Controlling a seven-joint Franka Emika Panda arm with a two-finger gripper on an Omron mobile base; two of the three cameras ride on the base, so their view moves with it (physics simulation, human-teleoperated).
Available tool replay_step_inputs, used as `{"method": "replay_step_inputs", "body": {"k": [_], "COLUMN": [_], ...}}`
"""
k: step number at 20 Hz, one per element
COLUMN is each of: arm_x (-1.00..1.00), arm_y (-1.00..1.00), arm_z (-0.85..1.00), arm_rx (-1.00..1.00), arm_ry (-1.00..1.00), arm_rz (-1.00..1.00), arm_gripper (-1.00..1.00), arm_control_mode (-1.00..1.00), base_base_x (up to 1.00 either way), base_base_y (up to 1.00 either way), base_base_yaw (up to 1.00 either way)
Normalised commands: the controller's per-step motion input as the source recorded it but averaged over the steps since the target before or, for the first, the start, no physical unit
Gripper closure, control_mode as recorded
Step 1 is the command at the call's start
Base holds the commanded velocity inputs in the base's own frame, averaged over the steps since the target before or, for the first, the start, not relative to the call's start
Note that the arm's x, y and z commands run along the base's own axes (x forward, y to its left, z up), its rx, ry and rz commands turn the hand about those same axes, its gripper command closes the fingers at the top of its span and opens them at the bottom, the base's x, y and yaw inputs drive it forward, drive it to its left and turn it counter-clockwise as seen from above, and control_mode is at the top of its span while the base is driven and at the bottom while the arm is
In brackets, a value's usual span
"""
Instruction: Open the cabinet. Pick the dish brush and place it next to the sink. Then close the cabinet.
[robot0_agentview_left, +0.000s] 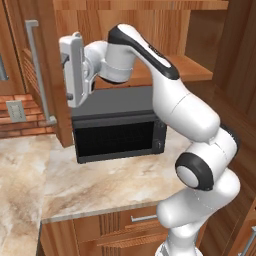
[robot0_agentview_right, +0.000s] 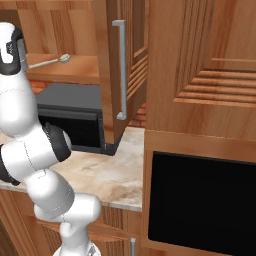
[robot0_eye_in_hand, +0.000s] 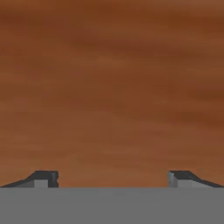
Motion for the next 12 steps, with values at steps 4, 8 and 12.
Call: {"method": "replay_step_inputs", "body": {"k": [4,8,12], "arm_x": [-0.34,-0.36,-0.25], "arm_y": [0.29,0.31,0.3], "arm_z": [0.0,0.0,0.0], "arm_rx": [0.0,0.0,0.0], "arm_ry": [0.0,0.0,0.0], "arm_rz": [0.09,0.08,0.05], "arm_gripper": [-1.0,-1.0,-1.0], "arm_control_mode": [-1.0,-1.0,-1.0], "base_base_x": [0.0,0.0,0.0], "base_base_y": [0.0,0.0,0.0], "base_base_yaw": [0.0,0.0,0.0]}}
